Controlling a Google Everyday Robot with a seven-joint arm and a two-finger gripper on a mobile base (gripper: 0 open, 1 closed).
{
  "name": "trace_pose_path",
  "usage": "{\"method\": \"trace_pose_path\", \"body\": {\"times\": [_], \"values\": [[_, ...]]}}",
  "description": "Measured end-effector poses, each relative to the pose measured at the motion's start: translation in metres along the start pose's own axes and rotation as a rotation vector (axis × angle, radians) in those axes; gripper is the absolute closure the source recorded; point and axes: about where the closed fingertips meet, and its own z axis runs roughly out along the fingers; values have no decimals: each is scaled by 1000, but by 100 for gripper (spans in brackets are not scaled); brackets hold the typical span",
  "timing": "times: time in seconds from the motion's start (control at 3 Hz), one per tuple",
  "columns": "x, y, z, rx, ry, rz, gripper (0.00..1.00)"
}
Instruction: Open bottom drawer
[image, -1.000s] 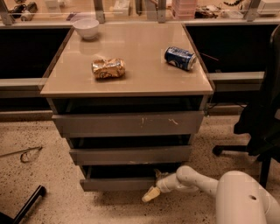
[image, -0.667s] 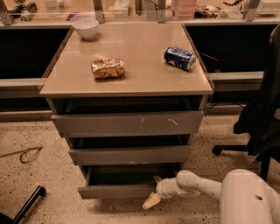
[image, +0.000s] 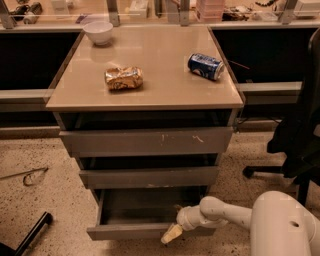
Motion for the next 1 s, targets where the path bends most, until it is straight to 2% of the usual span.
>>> {"method": "trace_pose_path", "body": {"times": [0.33, 0.67, 1.0], "values": [[5, 11, 2, -5, 25, 15, 0], [20, 26, -11, 22, 70, 65, 0], [33, 53, -17, 25, 125, 117, 0]]}}
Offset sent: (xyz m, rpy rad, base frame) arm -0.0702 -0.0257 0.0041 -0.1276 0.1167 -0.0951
